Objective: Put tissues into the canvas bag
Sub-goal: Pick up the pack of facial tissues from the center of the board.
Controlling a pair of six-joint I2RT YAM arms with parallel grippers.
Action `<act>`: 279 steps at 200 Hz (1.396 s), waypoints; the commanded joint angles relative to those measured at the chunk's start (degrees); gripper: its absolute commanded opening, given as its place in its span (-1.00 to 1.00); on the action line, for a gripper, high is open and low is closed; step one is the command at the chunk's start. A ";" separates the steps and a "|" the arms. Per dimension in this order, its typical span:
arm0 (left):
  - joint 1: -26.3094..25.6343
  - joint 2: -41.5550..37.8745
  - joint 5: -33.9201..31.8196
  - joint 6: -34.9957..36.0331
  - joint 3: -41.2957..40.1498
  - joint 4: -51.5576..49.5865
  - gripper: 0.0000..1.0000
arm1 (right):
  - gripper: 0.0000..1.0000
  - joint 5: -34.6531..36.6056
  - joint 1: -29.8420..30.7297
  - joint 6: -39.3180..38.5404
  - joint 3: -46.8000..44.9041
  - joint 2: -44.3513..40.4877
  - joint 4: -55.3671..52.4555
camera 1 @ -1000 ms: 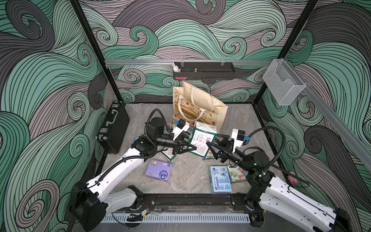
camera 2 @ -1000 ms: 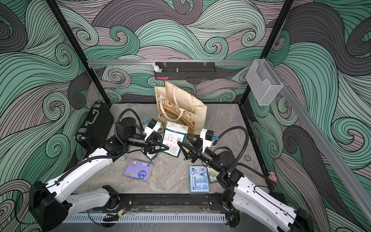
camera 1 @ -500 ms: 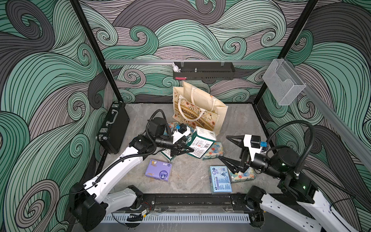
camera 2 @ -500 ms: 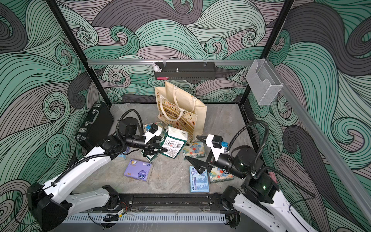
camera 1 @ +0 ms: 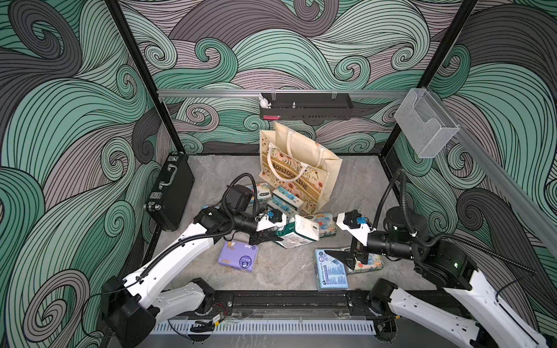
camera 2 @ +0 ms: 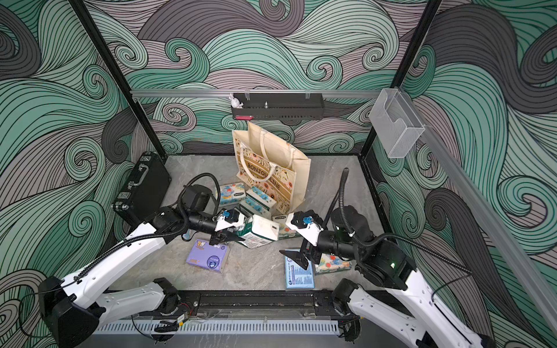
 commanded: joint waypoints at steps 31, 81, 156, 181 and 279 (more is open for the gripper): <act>-1.68 -0.16 2.51 3.20 0.38 -1.23 -0.68 | 0.99 -5.26 0.01 0.33 0.51 4.82 3.40; -3.09 1.60 3.74 2.67 0.46 -1.37 -0.68 | 0.96 -9.43 0.48 0.87 2.38 11.29 5.45; -3.59 2.51 4.38 1.28 1.22 -1.57 -0.64 | 0.71 -8.88 2.87 2.02 2.13 14.55 7.43; -3.89 2.93 4.22 0.49 1.60 -1.71 -0.59 | 0.58 -8.51 3.16 3.24 2.17 15.41 8.37; -4.07 4.24 5.91 -5.97 3.26 0.26 -0.31 | 0.04 -7.34 3.88 4.14 0.55 16.44 8.57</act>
